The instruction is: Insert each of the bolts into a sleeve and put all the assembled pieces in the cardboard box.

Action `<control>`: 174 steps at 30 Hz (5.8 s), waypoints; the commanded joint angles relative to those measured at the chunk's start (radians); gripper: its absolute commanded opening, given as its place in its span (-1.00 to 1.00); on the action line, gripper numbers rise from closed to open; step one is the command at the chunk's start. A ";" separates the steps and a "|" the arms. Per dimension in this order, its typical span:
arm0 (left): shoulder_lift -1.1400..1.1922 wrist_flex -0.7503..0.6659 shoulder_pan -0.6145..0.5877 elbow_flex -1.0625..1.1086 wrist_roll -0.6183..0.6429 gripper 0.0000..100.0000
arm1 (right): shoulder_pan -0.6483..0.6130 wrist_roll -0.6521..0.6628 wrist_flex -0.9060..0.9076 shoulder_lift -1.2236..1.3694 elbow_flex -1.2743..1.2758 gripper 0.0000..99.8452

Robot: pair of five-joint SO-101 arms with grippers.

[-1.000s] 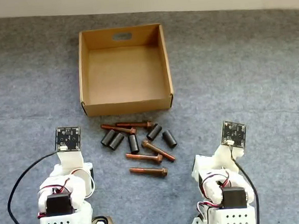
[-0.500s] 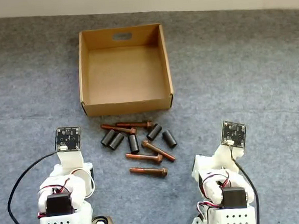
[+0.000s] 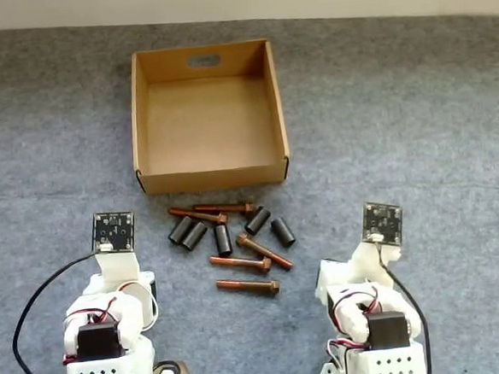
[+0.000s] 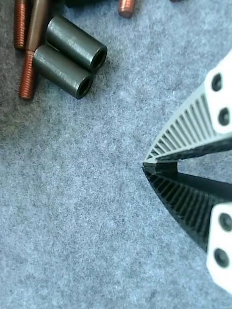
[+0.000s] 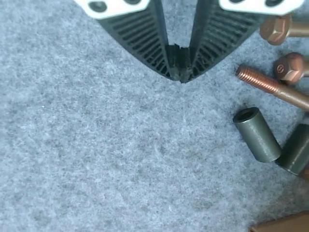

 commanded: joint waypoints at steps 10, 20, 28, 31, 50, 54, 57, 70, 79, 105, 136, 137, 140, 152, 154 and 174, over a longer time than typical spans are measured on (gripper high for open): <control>-0.008 0.003 -0.012 0.016 -0.008 -0.98 | -0.177 0.342 -0.185 -0.005 -0.012 -0.97; -0.008 0.003 -0.012 0.016 -0.008 -0.98 | -0.285 0.328 -0.140 -0.002 -0.148 -0.66; -0.008 0.003 -0.012 0.016 -0.008 -0.98 | -0.282 0.333 -0.122 0.242 -0.348 -0.68; -0.008 0.003 -0.012 0.016 -0.008 -0.98 | -0.286 0.328 -0.114 0.461 -0.506 -0.68; -0.008 0.003 -0.012 0.016 -0.008 -0.98 | -0.348 0.334 -0.674 1.271 -0.530 -0.68; -0.008 0.003 -0.012 0.016 -0.008 -0.98 | -0.334 0.334 -0.723 1.299 -0.529 -0.68; -0.008 0.003 -0.012 0.016 -0.008 -0.98 | -0.297 0.368 -0.768 1.320 -0.524 -0.68; -0.008 0.003 -0.012 0.016 -0.008 -0.98 | -0.266 0.542 -0.819 1.601 -0.595 -0.83; -0.008 0.003 -0.012 0.016 -0.008 -0.98 | -0.225 0.537 -0.711 1.426 -0.559 -0.99; -0.008 0.003 -0.012 0.016 -0.008 -0.98 | -0.151 0.542 -0.232 1.047 -0.374 -0.70; -0.008 0.003 -0.012 0.016 -0.008 -0.98 | -0.088 0.496 -0.397 1.050 -0.248 -0.99; -0.008 0.003 -0.012 0.016 -0.008 -0.98 | -0.081 0.496 -0.397 1.050 -0.248 -0.99; -0.008 0.003 -0.012 0.016 -0.008 -0.98 | -0.073 0.496 -0.386 1.050 -0.246 -0.99; -0.008 0.003 -0.012 0.016 -0.008 -0.98 | -0.073 0.489 -0.387 1.050 -0.246 -0.99; -0.008 0.003 -0.012 0.016 -0.008 -0.98 | -0.073 0.494 -0.387 1.050 -0.245 -0.99; -0.008 0.003 -0.012 0.016 -0.008 -0.98 | -0.073 0.491 -0.387 1.050 -0.239 -0.99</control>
